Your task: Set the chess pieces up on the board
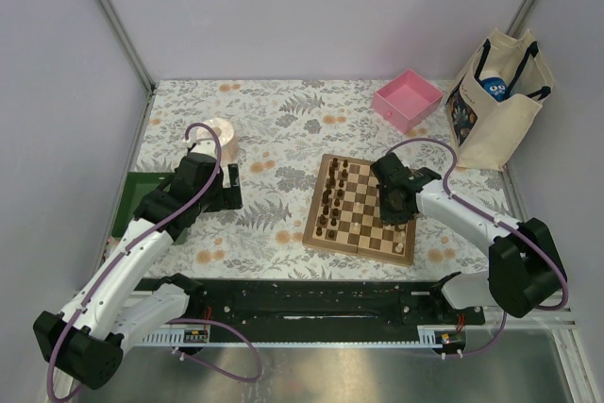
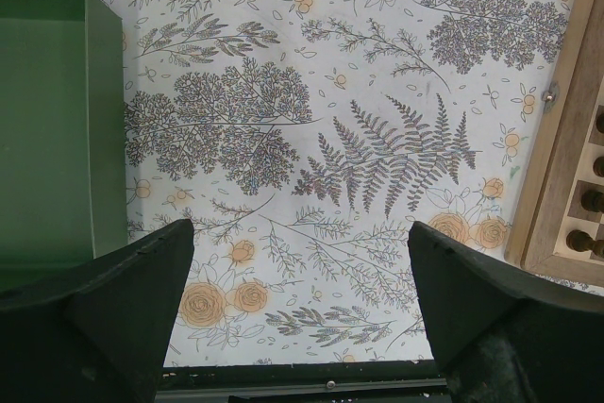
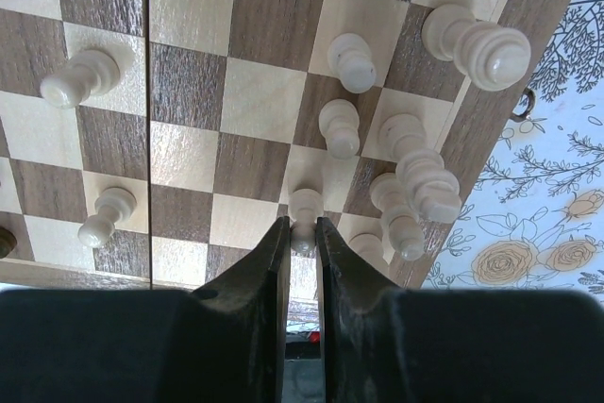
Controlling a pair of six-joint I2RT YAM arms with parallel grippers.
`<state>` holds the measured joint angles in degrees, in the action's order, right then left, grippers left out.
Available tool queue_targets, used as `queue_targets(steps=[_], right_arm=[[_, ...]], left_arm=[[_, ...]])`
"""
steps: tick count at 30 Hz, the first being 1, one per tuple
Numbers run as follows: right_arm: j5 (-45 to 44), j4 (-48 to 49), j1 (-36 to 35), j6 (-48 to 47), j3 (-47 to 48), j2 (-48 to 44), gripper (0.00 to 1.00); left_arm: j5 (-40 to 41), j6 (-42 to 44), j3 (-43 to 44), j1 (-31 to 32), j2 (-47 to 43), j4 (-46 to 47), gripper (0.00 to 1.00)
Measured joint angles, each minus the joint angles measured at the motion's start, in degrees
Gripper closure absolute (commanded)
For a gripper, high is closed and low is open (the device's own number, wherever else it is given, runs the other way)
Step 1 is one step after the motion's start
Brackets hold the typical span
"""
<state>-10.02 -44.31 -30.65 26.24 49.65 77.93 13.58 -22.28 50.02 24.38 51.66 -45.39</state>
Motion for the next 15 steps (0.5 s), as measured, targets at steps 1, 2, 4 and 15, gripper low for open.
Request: queue_targets(steps=[1, 2, 4, 15], right_arm=[[0.0, 0.11, 0.09, 0.0, -0.02, 0.04, 0.82], [0.0, 0.31, 0.24, 0.0, -0.07, 0.07, 0.82], [0.0, 0.68, 0.57, -0.02, -0.09, 0.26, 0.82], [0.04, 1.97, 1.75, 0.0, -0.35, 0.9, 0.68]], left_arm=[[0.0, 0.0, 0.0, 0.0, 0.0, 0.0, 0.01], [0.0, 0.0, 0.0, 0.0, 0.0, 0.0, 0.01], [0.0, 0.0, 0.0, 0.0, 0.0, 0.0, 0.01], [0.0, 0.0, 0.0, 0.0, 0.0, 0.0, 0.01]])
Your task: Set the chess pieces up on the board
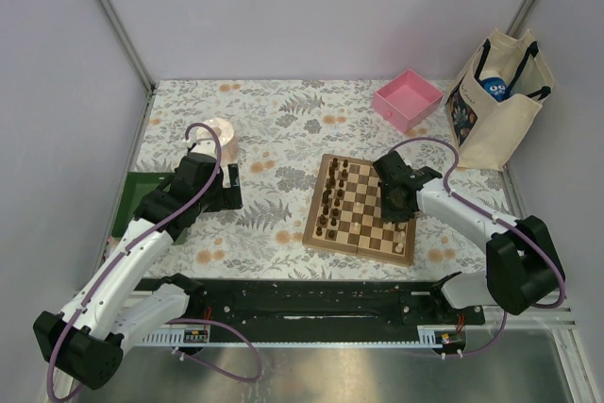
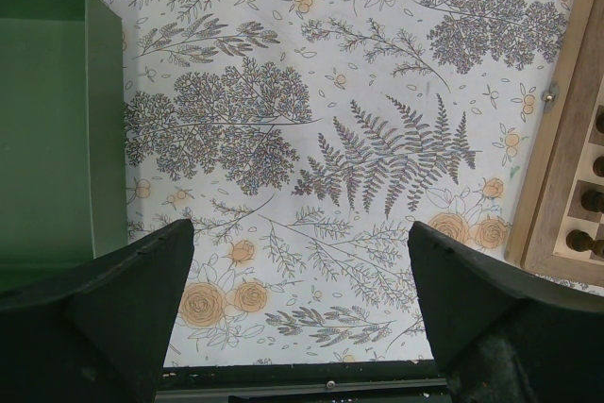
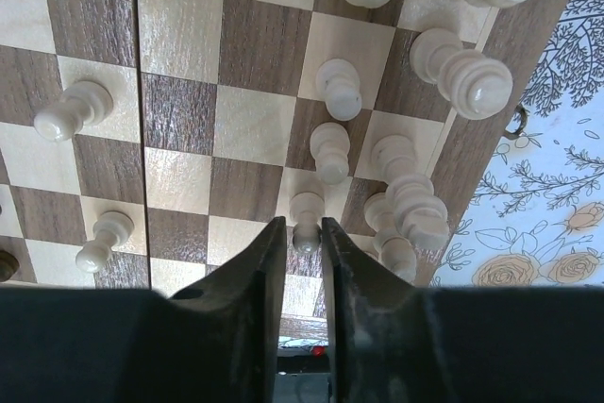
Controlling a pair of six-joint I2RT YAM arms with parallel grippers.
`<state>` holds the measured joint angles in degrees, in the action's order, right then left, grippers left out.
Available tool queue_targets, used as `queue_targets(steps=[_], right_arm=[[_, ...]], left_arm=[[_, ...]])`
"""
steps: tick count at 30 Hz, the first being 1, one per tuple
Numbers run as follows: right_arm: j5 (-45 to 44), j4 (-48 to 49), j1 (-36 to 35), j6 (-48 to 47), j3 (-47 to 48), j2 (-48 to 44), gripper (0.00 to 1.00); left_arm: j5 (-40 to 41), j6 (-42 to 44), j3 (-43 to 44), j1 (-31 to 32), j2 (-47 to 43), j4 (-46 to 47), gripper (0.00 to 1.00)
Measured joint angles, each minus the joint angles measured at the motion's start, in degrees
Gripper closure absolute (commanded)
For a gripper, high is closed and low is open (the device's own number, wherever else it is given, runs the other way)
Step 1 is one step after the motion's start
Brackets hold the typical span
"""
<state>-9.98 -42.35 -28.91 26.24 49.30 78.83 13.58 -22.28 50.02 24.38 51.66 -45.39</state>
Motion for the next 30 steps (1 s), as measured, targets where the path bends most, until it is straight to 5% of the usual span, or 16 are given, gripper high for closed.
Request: queue_targets(steps=[8, 20, 30], right_arm=[[1.31, 0.07, 0.07, -0.61, 0.02, 0.04, 0.56], [7.65, -0.46, -2.71, -1.46, 5.38, -3.69, 0.52], [9.25, 1.62, -9.18, 0.07, 6.56, 6.16, 0.52]], left_arm=[[-0.04, 0.02, 0.0, 0.0, 0.0, 0.0, 0.01], [-0.11, 0.0, 0.0, 0.0, -0.02, 0.0, 0.01], [-0.11, 0.0, 0.0, 0.0, -0.02, 0.0, 0.01]])
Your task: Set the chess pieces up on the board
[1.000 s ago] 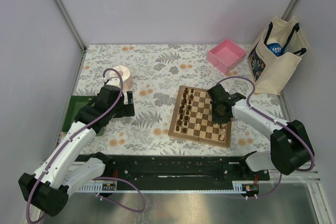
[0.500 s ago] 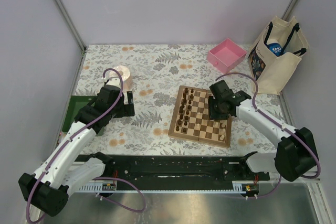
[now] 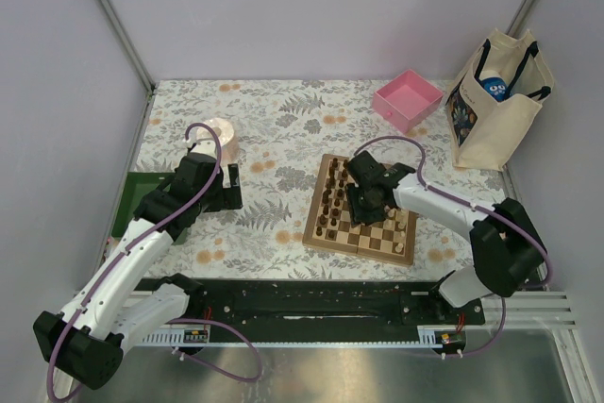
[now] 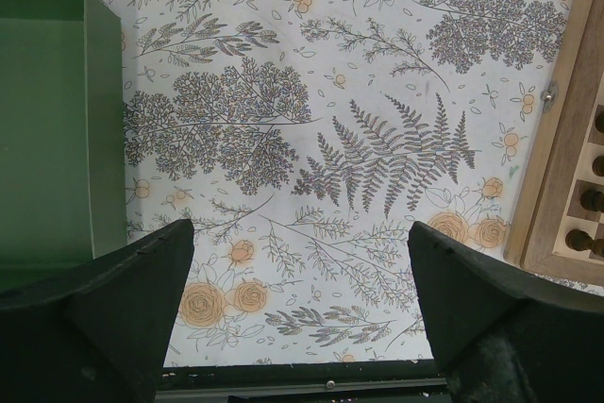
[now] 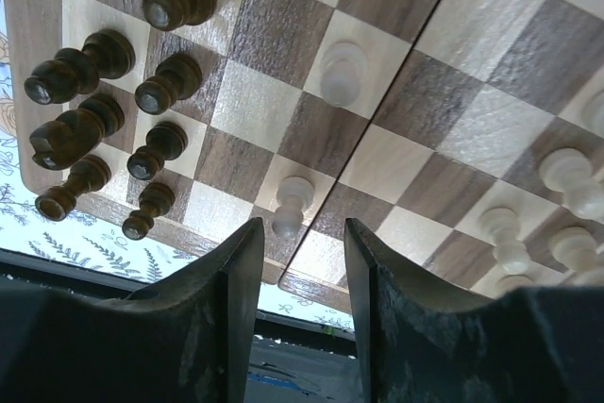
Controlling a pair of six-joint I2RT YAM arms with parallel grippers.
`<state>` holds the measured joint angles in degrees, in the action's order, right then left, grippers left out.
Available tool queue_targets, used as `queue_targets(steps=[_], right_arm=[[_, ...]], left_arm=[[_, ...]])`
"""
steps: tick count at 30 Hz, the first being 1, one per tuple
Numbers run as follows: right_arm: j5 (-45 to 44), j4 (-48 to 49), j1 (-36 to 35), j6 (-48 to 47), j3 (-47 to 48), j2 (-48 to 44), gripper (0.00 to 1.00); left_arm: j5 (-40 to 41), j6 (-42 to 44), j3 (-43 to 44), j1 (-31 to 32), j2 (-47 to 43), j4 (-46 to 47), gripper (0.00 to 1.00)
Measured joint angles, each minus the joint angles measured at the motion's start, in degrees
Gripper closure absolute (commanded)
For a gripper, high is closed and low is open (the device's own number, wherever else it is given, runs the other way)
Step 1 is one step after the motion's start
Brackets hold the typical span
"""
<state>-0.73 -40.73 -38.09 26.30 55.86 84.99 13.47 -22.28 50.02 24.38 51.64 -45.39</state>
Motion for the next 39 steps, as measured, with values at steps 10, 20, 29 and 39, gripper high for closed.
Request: queue_targets(steps=[10, 20, 29, 39], right_arm=[[0.13, 0.76, -1.29, 0.55, 0.76, 3.19, 0.62], [-1.49, 0.79, -1.29, 0.48, 1.68, 3.78, 0.84], [-6.01, -2.62, -1.25, 1.11, -1.44, -6.23, 0.84], [-7.19, -4.59, 3.1, 1.81, -8.28, -10.4, 0.84]], left_arm=[[0.0, 0.0, 0.0, 0.0, 0.0, 0.0, 0.01], [0.0, 0.0, 0.0, 0.0, 0.0, 0.0, 0.01], [0.0, 0.0, 0.0, 0.0, 0.0, 0.0, 0.01], [0.0, 0.0, 0.0, 0.0, 0.0, 0.0, 0.01]])
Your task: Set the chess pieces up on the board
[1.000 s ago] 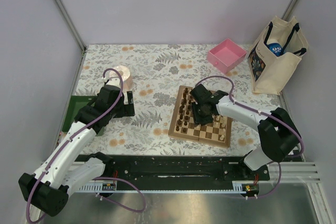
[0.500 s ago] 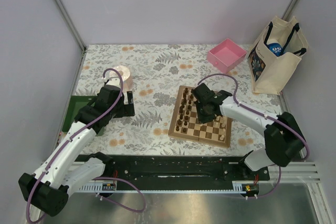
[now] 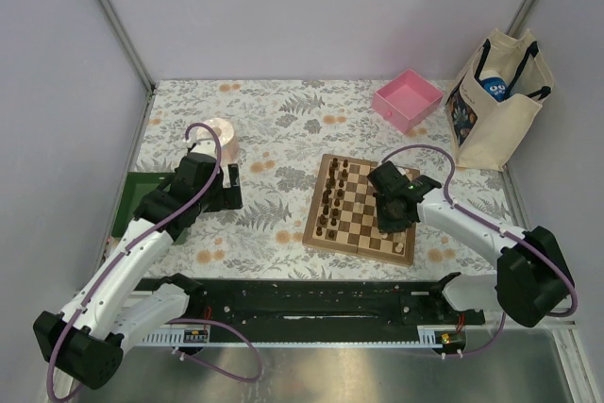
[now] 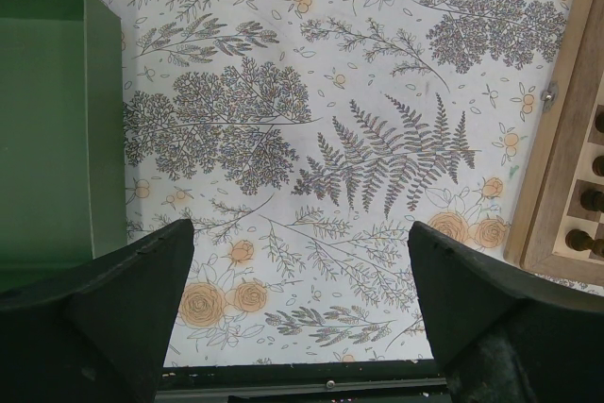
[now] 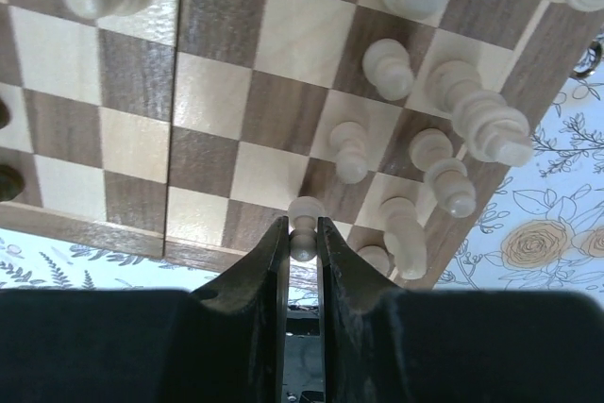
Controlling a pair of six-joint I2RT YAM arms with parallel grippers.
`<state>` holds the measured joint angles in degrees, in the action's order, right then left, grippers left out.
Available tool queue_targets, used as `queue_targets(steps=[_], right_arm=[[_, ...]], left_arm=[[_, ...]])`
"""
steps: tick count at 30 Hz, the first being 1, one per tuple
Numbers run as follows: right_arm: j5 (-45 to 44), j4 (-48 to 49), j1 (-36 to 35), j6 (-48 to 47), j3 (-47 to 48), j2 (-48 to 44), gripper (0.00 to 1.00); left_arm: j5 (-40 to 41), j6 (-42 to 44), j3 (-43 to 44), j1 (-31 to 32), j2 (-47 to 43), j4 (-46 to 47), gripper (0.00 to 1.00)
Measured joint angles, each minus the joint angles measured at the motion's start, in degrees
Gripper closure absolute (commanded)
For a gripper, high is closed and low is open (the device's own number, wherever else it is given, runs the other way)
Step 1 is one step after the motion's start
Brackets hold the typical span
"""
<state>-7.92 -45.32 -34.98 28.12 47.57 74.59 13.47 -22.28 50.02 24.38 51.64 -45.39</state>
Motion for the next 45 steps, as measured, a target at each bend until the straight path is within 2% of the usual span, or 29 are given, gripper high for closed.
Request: queue_targets(steps=[21, 26, 35, 39, 45], right_arm=[[-0.61, 1.92, 2.84, -0.04, -1.88, 0.37, 0.8], [-0.61, 2.03, 2.91, -0.09, -1.88, 0.46, 0.71], [-0.59, 1.68, 2.91, -0.33, -1.86, 0.46, 0.69], [-0.57, 0.79, 2.91, -0.57, -1.84, 0.46, 0.63], [0.07, -0.7, 2.91, -1.44, -0.83, -0.11, 0.59]], left_arm=[[0.0, 0.02, 0.0, 0.0, 0.0, 0.0, 0.01], [0.0, 0.02, 0.0, 0.0, 0.0, 0.0, 0.01], [-0.09, 0.0, 0.0, 0.0, 0.02, 0.0, 0.01], [-0.24, 0.0, 0.0, 0.0, 0.02, 0.0, 0.01], [-0.26, 0.0, 0.0, 0.0, 0.02, 0.0, 0.01]])
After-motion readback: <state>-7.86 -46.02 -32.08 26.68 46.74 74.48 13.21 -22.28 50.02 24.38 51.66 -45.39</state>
